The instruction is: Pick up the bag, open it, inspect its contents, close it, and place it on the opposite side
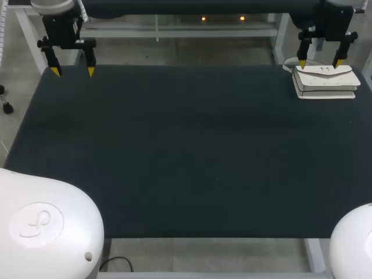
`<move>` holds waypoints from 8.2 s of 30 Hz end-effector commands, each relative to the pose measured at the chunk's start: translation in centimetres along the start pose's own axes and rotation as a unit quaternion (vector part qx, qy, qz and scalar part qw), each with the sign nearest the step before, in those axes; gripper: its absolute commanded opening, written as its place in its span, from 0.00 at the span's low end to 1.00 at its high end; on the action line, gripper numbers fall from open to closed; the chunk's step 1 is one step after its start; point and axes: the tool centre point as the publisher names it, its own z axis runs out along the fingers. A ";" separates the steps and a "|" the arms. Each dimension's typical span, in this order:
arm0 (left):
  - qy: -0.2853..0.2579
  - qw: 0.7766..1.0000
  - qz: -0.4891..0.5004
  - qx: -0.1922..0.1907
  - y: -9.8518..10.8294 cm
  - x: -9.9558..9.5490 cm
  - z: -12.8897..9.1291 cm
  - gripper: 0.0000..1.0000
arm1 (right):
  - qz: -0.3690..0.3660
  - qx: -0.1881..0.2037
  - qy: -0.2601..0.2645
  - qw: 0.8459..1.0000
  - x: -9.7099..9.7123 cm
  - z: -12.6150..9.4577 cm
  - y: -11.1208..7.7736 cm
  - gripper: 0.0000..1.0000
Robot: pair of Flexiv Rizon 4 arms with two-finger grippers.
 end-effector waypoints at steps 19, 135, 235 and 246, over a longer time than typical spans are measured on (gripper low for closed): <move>0.000 0.999 0.032 0.022 0.0 0.5 0.3 1.00 | -0.001 0.002 0.000 1.000 0.0 0.0 0.2 1.00; 0.228 0.652 0.691 0.211 0.9 13.5 12.2 1.00 | 0.129 0.011 0.147 0.981 -21.8 13.7 13.5 1.00; 0.228 0.652 0.691 0.211 0.9 13.5 12.2 1.00 | 0.092 0.034 0.274 0.957 -21.9 16.0 14.8 1.00; 0.228 0.652 0.691 0.211 0.9 13.5 12.2 1.00 | 0.091 0.035 0.302 0.948 -21.8 16.8 15.8 0.88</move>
